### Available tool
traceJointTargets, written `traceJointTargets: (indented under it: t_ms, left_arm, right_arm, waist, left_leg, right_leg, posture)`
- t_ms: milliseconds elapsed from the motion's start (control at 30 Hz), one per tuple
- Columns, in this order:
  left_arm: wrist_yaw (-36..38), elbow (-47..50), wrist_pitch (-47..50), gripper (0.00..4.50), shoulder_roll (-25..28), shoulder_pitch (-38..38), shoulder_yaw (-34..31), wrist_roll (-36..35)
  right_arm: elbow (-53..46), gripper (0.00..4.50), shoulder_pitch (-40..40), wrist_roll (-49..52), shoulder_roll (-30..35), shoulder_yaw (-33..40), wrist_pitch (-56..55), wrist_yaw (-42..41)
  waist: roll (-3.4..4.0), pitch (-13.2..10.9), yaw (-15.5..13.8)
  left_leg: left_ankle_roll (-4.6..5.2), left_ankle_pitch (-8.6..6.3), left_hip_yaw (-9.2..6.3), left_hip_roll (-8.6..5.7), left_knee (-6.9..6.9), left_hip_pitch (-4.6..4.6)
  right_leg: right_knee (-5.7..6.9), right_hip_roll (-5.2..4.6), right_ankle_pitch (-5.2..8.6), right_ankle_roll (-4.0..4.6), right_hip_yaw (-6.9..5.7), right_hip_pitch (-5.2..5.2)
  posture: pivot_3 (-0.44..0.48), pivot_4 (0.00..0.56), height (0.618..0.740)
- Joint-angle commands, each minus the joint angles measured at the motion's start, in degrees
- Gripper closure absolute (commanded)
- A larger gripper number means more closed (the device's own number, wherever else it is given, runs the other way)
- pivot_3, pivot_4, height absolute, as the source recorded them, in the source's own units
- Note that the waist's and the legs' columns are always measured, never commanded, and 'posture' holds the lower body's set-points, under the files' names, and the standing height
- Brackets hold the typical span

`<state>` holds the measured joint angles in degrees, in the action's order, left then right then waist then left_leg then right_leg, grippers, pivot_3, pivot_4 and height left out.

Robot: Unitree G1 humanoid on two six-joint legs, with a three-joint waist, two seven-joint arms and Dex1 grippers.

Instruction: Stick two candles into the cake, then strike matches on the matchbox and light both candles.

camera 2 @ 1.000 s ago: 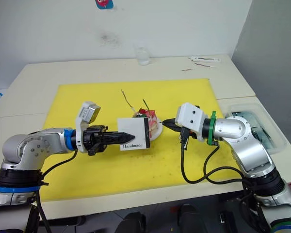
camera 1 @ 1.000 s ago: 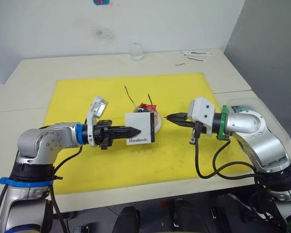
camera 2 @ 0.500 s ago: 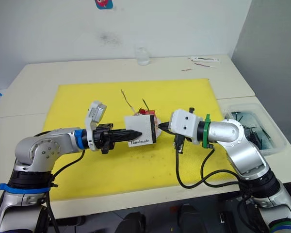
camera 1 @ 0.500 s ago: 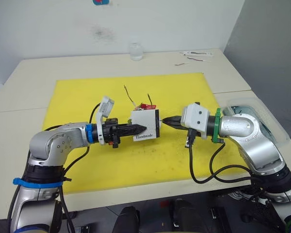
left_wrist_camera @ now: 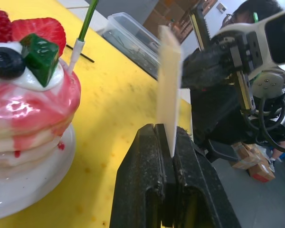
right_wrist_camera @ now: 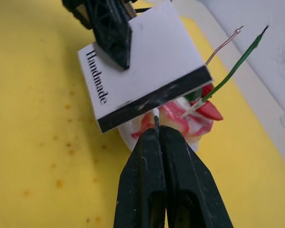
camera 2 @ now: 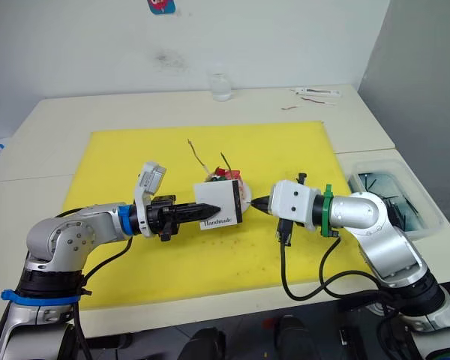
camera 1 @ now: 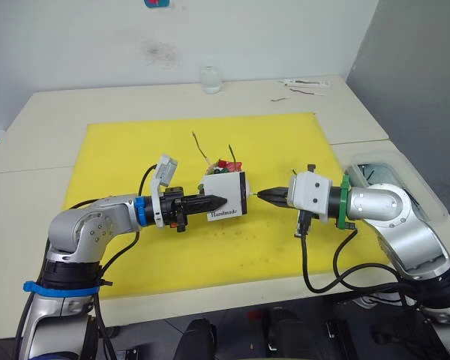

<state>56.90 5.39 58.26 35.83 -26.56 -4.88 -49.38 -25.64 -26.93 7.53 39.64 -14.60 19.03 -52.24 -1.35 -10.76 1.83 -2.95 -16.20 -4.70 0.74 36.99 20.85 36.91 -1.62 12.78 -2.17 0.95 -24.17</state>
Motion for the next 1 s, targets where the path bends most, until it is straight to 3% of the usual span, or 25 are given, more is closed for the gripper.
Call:
traceJointTargets:
  t_ms: [33, 1000]
  left_arm:
    - [0.7, 1.1, -0.9, 4.50, 0.4, 0.2, -1.7, -1.1]
    - [0.2, 1.1, -0.4, 4.50, -1.3, 0.1, -1.1, -1.5]
  right_arm:
    - [-1.8, 4.48, -0.3, -0.1, 0.0, 1.7, -2.2, 0.2]
    - [1.8, 4.48, -4.7, -5.6, -4.4, -2.5, -1.6, 0.8]
  waist:
    - [0.00, 0.0, 0.0]
    - [0.00, 0.0, 0.0]
  left_leg:
    - [0.00, 0.00, 0.00, 0.00, 0.01, -0.01]
    - [0.00, 0.00, -0.01, -0.01, 0.02, -0.04]
  right_leg:
    - [0.01, 0.00, 0.00, 0.00, 0.01, 0.00]
    - [0.04, 0.00, -0.01, 0.01, 0.00, 0.02]
  posture:
    - [0.000, 0.150, 0.740]
    - [0.000, 0.150, 0.740]
